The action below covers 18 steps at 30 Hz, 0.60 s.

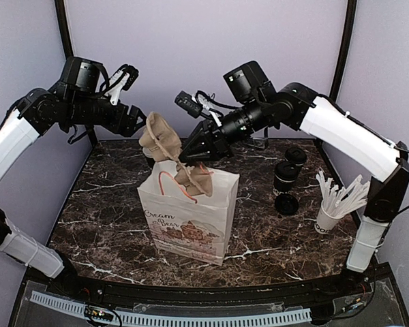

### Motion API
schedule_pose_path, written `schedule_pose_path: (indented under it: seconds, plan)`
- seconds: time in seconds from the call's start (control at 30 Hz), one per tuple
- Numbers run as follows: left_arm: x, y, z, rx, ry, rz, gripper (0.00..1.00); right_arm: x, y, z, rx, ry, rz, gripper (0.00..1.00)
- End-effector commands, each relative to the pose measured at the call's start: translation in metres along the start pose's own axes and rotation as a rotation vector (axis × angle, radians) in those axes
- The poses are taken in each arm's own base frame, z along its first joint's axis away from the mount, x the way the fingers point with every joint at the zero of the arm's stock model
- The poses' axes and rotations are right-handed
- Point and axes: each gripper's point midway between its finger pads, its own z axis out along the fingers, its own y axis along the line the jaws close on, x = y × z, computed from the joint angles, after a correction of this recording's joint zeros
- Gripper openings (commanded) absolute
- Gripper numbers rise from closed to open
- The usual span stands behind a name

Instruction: Pack the takeout coffee

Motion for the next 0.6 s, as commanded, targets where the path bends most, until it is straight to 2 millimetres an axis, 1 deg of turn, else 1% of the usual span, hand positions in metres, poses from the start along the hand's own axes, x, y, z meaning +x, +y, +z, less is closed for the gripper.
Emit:
schedule_pose_path:
  seconds: [0.0, 0.07, 0.23, 0.3, 0.4, 0.47, 0.53, 0.57]
  plan:
    - [-0.005, 0.015, -0.013, -0.056, -0.05, -0.011, 0.86, 0.004, 0.001, -0.009, 0.056, -0.005, -0.02, 0.26]
    - [-0.004, 0.017, -0.012, -0.062, -0.05, -0.008, 0.86, 0.015, 0.002, -0.01, 0.065, 0.023, -0.02, 0.26]
    - [-0.002, 0.022, -0.008, -0.075, -0.037, -0.006, 0.86, 0.034, 0.007, -0.008, 0.085, 0.101, -0.049, 0.26]
    - [-0.001, 0.023, -0.007, -0.075, -0.035, -0.007, 0.86, 0.035, 0.008, -0.008, 0.093, 0.109, -0.064, 0.26]
    - [0.002, 0.023, -0.002, -0.074, -0.03, -0.008, 0.86, 0.028, 0.01, -0.01, 0.1, 0.096, -0.071, 0.26]
    - [0.004, 0.022, 0.002, -0.069, -0.022, -0.006, 0.86, 0.029, 0.012, -0.009, 0.101, 0.108, -0.07, 0.26]
    - [0.004, 0.023, 0.004, -0.068, -0.013, -0.002, 0.86, 0.037, 0.012, -0.005, 0.101, 0.131, -0.065, 0.26]
    - [0.004, 0.023, 0.005, -0.071, -0.011, 0.001, 0.86, 0.044, 0.012, -0.004, 0.102, 0.147, -0.059, 0.26]
